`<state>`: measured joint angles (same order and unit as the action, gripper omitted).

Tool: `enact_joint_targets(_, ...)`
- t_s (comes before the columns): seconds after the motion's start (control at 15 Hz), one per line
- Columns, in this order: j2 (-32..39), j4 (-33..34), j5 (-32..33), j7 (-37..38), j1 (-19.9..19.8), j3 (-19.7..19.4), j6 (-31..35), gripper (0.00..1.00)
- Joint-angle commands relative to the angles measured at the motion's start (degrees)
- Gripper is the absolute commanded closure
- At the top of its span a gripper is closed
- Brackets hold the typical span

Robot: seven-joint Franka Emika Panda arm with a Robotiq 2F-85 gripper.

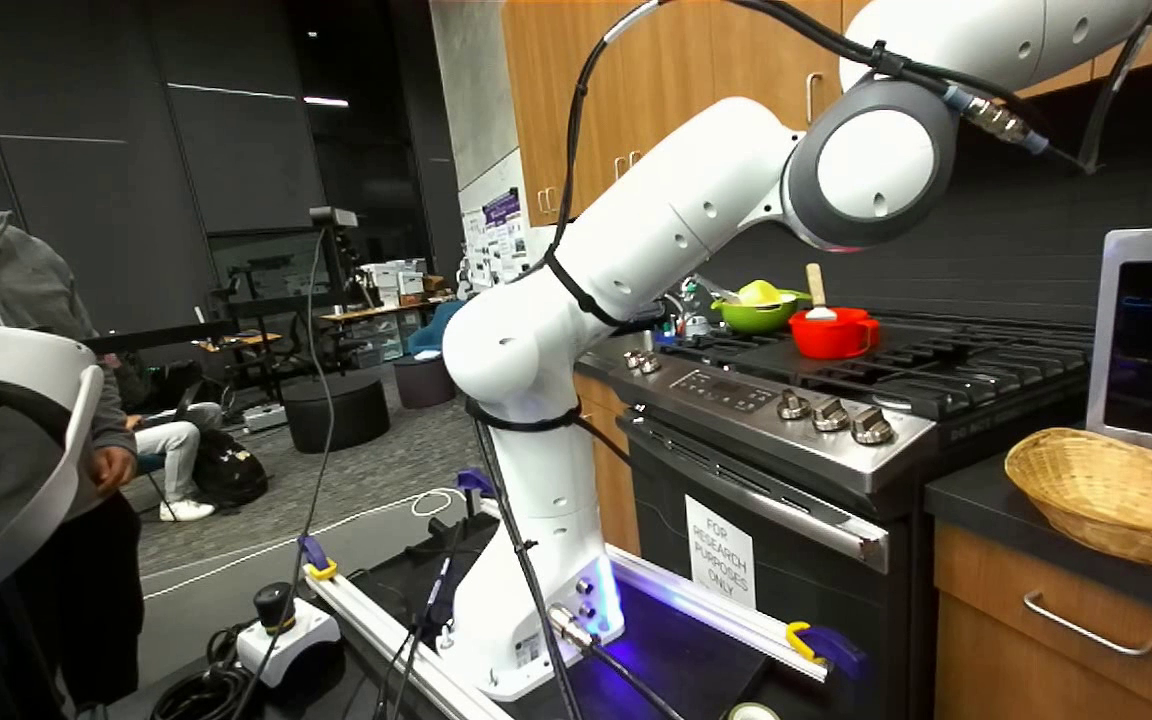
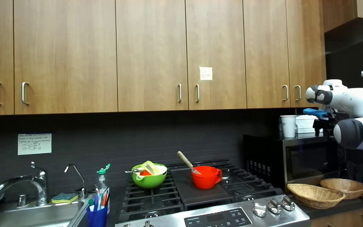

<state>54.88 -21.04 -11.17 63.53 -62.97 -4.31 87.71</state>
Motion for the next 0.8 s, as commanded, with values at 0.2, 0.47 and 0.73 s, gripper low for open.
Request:
enact_joint_targets(0.2,-1.2,-1.3,0.5,-0.1,0.0,0.6,0.7,0.00)
enact_joint_targets(0.47,-1.2,-1.3,0.5,-0.1,0.0,0.6,0.7,0.00)
enact_joint_targets(0.73,-1.2,-1.3,0.5,-0.1,0.0,0.6,0.7,0.00)
